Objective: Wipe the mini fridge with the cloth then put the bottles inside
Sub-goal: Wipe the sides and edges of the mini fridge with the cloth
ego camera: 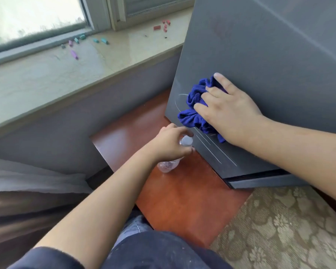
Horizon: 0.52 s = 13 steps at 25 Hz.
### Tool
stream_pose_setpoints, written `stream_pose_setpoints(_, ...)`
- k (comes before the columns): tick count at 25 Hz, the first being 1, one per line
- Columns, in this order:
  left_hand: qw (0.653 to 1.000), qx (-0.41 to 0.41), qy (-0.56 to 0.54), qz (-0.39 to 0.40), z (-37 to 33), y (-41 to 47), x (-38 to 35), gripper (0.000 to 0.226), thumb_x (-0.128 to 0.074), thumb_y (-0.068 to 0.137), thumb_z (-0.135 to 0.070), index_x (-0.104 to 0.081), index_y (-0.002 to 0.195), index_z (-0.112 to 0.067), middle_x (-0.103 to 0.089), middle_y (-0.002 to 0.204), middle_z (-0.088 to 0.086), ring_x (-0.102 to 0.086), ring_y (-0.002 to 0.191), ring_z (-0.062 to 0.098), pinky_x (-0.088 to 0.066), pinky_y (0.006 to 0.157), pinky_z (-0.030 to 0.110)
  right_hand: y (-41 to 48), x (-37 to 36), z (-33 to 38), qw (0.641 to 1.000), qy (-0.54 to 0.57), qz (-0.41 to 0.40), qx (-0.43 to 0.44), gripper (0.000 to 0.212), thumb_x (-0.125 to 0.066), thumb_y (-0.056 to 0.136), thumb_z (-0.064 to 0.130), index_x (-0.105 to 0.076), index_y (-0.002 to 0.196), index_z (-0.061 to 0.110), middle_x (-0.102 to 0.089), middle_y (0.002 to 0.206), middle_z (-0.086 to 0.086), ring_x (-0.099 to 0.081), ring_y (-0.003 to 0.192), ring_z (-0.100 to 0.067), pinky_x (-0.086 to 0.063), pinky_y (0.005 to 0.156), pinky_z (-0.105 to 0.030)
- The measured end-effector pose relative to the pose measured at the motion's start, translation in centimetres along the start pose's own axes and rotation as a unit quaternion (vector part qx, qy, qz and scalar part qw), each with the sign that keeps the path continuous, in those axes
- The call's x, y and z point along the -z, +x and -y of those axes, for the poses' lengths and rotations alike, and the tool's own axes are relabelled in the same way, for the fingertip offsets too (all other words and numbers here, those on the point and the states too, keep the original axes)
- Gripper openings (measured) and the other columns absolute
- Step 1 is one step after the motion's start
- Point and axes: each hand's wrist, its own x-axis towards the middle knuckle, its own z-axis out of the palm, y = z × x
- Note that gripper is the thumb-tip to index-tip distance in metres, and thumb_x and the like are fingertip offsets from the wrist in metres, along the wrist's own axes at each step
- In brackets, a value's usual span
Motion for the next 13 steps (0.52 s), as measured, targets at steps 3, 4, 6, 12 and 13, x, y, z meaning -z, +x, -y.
stream_pose_setpoints(3, 0.998, -0.013, 0.057, -0.017, -0.8, 0.5, -1.3, 0.043, -0.074, 0.077, -0.033, -0.065, 0.119, -0.028, -0.055, 0.113, 0.007, -0.053, 0.11, 0.029, -0.046, 0.097, 0.038, -2.6, -0.7, 0.3, 1.0, 0.003, 0.003, -0.006, 0.067, -0.031, 0.081, 0.006, -0.036, 0.147, 0.017, -0.058, 0.12, -0.006, -0.048, 0.129, -0.031, 0.007, 0.126, -0.052)
stream_pose_setpoints(4, 0.998, -0.013, 0.065, -0.024, -0.9, 0.6, -1.4, 0.04, -0.075, 0.076, -0.03, -0.065, 0.115, -0.026, -0.056, 0.109, 0.006, -0.055, 0.107, 0.029, -0.048, 0.093, 0.038, -3.4, -1.0, 0.5, 1.0, 0.003, 0.004, -0.009, 0.08, -0.028, 0.078, 0.005, -0.021, 0.156, 0.016, -0.056, 0.123, -0.006, -0.047, 0.131, -0.03, 0.008, 0.126, -0.052)
stream_pose_setpoints(6, 0.994, -0.022, 0.098, -0.043, -1.1, 0.4, -1.3, 0.032, -0.074, 0.077, -0.025, -0.064, 0.106, -0.022, -0.056, 0.101, 0.003, -0.059, 0.101, 0.029, -0.05, 0.086, 0.038, -5.4, -1.8, 0.8, 1.0, 0.003, 0.018, -0.014, 0.088, -0.026, 0.077, 0.007, 0.0, 0.161, 0.012, -0.054, 0.127, -0.004, -0.044, 0.134, -0.028, 0.009, 0.125, -0.052)
stream_pose_setpoints(12, 0.98, 0.021, 0.11, -0.166, 1.0, -0.3, 2.0, 0.038, -0.067, 0.07, -0.02, -0.065, 0.107, -0.023, -0.069, 0.106, 0.007, -0.064, 0.097, 0.033, -0.054, 0.085, 0.041, -11.6, -3.9, 1.0, 0.999, 0.029, -0.009, -0.021, 0.089, 0.011, 0.067, 0.002, -0.046, 0.135, 0.013, -0.054, 0.11, -0.002, -0.05, 0.12, -0.027, 0.018, 0.121, -0.049)
stream_pose_setpoints(13, 0.978, 0.029, 0.124, -0.168, 1.8, -0.6, 2.4, 0.038, -0.067, 0.071, -0.02, -0.065, 0.109, -0.024, -0.068, 0.106, 0.007, -0.064, 0.097, 0.033, -0.054, 0.086, 0.041, -12.5, -4.4, 1.3, 0.999, 0.031, -0.01, -0.02, 0.087, 0.012, 0.068, 0.001, -0.048, 0.131, 0.013, -0.053, 0.108, -0.003, -0.05, 0.12, -0.027, 0.02, 0.12, -0.048)
